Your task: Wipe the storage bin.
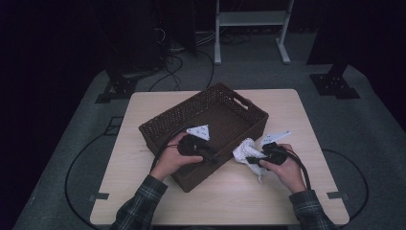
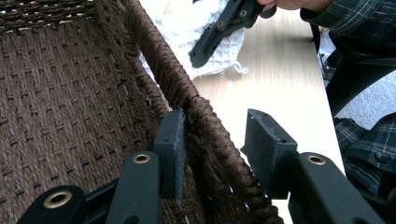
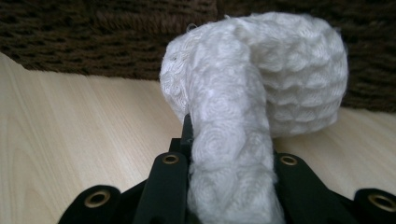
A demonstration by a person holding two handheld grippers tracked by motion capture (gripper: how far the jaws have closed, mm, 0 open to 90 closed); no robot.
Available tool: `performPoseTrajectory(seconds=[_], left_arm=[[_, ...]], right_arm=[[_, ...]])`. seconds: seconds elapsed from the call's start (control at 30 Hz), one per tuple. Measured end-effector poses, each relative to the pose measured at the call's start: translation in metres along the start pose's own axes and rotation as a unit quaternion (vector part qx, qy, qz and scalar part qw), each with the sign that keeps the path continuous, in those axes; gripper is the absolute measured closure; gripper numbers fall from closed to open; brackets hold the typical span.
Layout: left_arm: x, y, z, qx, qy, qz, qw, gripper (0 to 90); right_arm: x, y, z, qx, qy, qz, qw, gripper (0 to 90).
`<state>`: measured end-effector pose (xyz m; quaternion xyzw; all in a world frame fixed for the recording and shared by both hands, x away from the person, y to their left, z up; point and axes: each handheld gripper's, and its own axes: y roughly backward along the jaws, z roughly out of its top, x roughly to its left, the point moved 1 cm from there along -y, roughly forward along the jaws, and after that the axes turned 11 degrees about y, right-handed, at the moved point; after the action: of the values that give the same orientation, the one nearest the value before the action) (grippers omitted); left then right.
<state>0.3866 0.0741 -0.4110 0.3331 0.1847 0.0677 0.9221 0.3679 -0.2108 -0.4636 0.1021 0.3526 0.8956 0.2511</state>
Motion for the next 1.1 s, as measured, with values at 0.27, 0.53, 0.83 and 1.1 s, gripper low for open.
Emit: performPoseTrajectory(seconds=[0.27, 0.53, 0.83, 1.1], left_arm=[[0.0, 0.0, 0.0, 0.0, 0.0, 0.0, 1.0, 57.8], [0.0, 0.0, 0.0, 0.0, 0.001, -0.001, 1.0, 57.6], [0.0, 0.0, 0.0, 0.0, 0.003, 0.001, 1.0, 57.5], [0.001, -0.001, 0.001, 0.001, 0.003, 0.002, 1.0, 57.3]], right_arm=[[0.007, 0.01, 0.011, -0.029, 0.01, -0.003, 0.9995, 74.4], [0.012, 0.02, 0.018, -0.051, 0.02, -0.011, 0.9984, 74.4], [0.015, 0.028, 0.023, -0.071, 0.022, -0.007, 0.9972, 74.4], [0.022, 0.038, 0.03, -0.093, 0.037, -0.005, 0.9949, 74.4]])
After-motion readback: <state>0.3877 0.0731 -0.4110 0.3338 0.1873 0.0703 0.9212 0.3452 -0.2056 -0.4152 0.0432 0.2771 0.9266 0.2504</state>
